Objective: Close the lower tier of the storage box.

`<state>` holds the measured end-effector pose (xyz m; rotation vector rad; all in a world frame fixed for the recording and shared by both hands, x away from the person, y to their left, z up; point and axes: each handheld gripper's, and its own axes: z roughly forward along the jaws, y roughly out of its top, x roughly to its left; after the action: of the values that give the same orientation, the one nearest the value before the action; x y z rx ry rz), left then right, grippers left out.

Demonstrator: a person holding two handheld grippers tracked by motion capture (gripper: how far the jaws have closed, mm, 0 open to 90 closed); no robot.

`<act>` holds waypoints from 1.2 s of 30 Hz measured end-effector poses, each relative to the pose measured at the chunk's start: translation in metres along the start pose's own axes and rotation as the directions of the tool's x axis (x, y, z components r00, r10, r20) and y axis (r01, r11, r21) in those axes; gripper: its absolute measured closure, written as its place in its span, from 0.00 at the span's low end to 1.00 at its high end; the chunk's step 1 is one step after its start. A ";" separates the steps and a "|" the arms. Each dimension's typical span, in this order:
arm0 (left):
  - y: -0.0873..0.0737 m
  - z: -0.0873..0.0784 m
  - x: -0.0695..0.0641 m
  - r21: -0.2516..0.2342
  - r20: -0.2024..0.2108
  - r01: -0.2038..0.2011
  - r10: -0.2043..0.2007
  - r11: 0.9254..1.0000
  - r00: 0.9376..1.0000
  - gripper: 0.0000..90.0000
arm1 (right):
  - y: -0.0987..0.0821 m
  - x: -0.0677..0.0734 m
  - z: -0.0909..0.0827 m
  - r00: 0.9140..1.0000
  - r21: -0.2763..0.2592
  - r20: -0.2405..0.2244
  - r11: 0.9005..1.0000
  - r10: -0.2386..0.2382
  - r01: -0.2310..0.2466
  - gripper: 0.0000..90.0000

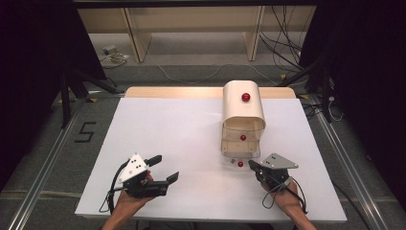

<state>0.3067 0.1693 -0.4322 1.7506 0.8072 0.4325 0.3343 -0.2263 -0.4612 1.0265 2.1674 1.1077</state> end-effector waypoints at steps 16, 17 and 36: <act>0.000 0.001 -0.001 0.004 0.000 -0.010 0.010 1.000 1.000 0.18 | 0.000 -0.001 0.002 1.000 0.000 0.002 1.000 -0.003 0.003 1.00; 0.000 0.001 -0.001 0.003 0.001 -0.009 0.009 1.000 1.000 0.18 | 0.000 -0.001 0.002 1.000 -0.001 0.004 1.000 -0.003 0.003 1.00; -0.001 0.001 -0.002 0.002 0.003 -0.008 0.008 1.000 1.000 0.18 | 0.001 -0.001 0.005 1.000 -0.004 0.007 1.000 -0.004 0.004 1.00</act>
<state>0.3060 0.1672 -0.4331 1.7565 0.7992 0.4346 0.3385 -0.2243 -0.4626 1.0224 2.1599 1.1053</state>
